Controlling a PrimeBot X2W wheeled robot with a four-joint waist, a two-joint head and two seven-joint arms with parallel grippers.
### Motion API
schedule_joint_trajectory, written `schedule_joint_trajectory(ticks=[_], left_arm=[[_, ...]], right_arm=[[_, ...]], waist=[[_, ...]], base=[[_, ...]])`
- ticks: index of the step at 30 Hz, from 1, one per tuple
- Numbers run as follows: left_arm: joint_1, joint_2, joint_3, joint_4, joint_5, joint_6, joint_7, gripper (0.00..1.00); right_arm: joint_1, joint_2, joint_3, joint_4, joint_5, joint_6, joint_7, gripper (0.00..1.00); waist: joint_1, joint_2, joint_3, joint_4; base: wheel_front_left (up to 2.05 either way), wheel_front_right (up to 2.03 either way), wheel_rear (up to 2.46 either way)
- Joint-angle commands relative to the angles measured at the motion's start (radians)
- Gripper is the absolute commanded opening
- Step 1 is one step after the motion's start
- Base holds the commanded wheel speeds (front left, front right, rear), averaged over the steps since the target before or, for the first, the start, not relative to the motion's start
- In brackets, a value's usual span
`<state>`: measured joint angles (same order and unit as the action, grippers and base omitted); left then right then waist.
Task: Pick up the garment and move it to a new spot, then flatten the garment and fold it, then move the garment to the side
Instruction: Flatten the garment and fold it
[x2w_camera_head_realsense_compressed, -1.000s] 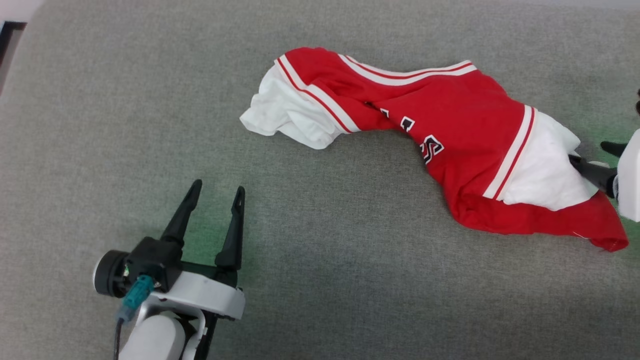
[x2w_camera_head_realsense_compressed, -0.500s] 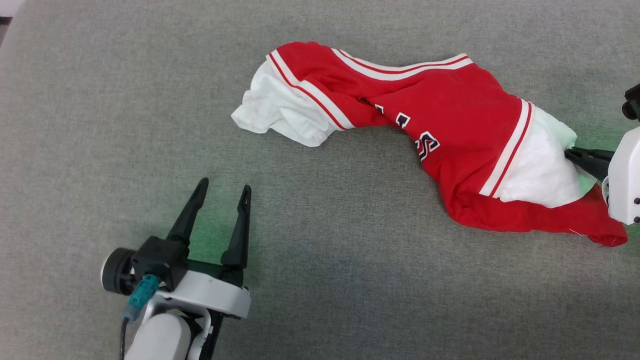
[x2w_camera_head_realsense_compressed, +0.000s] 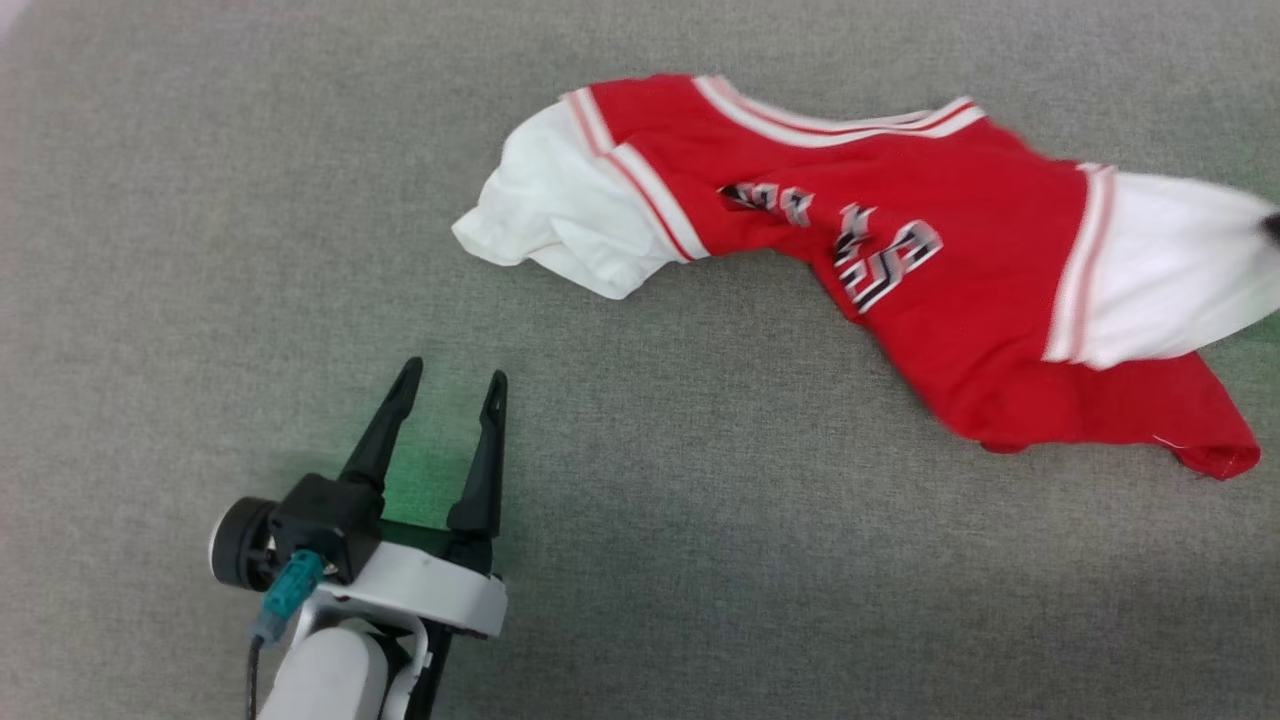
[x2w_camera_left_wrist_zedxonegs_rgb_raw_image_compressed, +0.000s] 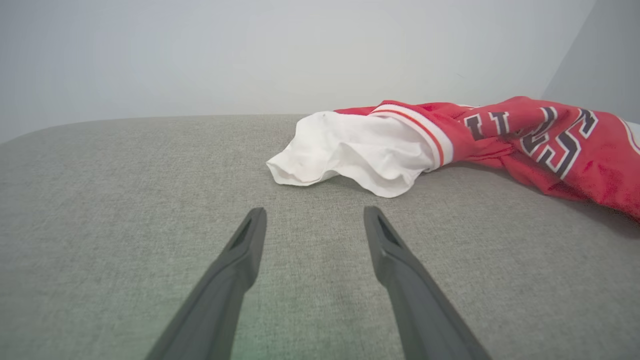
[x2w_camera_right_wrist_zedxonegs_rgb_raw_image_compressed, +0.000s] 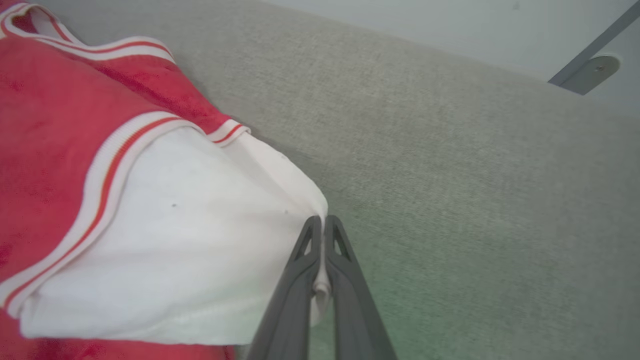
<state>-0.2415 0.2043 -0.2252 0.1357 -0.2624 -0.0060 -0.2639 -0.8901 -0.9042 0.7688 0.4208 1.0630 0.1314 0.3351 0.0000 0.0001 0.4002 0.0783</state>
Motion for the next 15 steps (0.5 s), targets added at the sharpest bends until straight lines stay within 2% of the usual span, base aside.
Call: schedule_joint_trajectory(ticks=[1,5,15], left_arm=[[0.006,-0.006,0.005,-0.002,0.009,-0.012,-0.001,1.0],[-0.005,-0.015,0.008,0.0,0.019,-0.02,-0.001,1.0],[-0.029,-0.039,0.019,0.009,0.047,-0.046,-0.001,1.0]], right_arm=[[-0.027,-0.017,-0.016,0.036,-0.034,-0.001,-0.035,0.0],[-0.048,-0.013,-0.032,0.11,-0.09,-0.001,-0.08,0.0],[-0.123,0.06,-0.083,0.446,-0.254,-0.001,-0.163,0.0]], waist=[[0.0,-0.0001,0.011,-0.003],[0.0,-0.0001,0.027,-0.001],[0.0,-0.0001,0.067,0.034]], base=[[0.0,0.0,0.0],[0.0,0.0,0.0],[0.0,0.0,0.0]])
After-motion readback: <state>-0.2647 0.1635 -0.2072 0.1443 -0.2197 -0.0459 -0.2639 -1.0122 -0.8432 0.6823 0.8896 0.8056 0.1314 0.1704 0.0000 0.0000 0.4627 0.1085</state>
